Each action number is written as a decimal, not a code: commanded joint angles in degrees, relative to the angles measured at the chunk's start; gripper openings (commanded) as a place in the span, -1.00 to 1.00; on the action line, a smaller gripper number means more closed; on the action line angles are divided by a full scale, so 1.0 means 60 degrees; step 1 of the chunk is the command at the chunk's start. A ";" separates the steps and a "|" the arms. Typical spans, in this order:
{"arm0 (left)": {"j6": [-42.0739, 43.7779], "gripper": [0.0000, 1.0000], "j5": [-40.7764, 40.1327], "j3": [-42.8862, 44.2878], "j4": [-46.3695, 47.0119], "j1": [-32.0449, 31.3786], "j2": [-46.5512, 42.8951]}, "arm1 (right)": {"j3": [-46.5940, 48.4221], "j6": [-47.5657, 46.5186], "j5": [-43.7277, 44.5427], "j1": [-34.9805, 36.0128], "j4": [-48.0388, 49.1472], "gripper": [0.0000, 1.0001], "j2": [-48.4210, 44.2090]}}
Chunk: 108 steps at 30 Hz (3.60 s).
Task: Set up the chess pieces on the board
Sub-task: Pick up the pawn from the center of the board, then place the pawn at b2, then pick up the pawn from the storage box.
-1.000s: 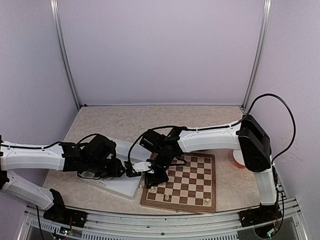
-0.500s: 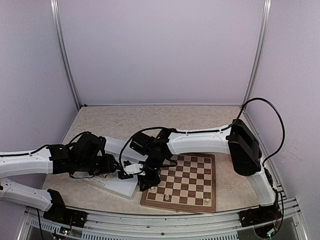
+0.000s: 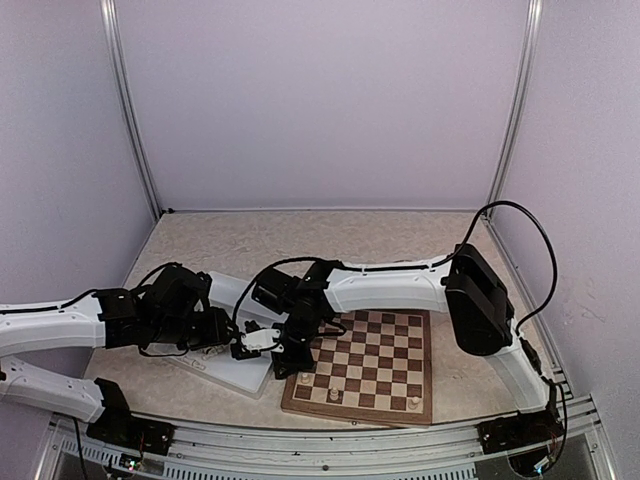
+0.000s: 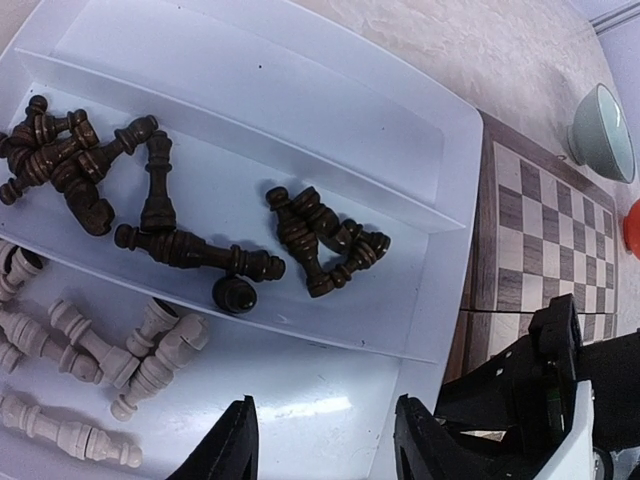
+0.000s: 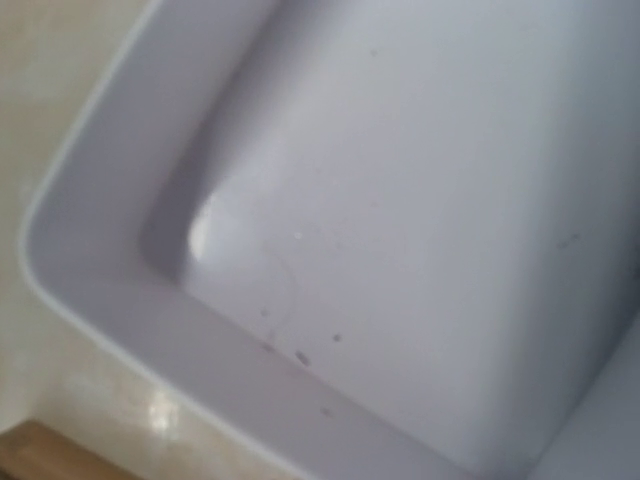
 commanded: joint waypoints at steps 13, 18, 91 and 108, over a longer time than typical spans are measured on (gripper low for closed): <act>0.0460 -0.05 -0.0686 0.1023 -0.0289 0.0109 -0.0033 | -0.0600 0.0042 0.0079 0.0043 0.0024 -0.84 -0.2410; 0.0551 -0.05 -0.0640 0.1219 -0.0229 0.0123 0.0186 | -0.2124 -0.0012 0.0327 -0.0186 0.0354 -0.86 -0.3448; 0.0430 0.01 -0.0612 0.0510 -0.1818 0.0836 0.2496 | -0.5678 -0.0449 -0.1113 -0.2678 0.2078 -0.22 -0.5817; 0.1002 -0.48 0.0122 0.0176 -0.0993 0.0671 0.3532 | -0.5473 -0.0497 -0.1296 -0.2692 0.1931 -0.23 -0.5391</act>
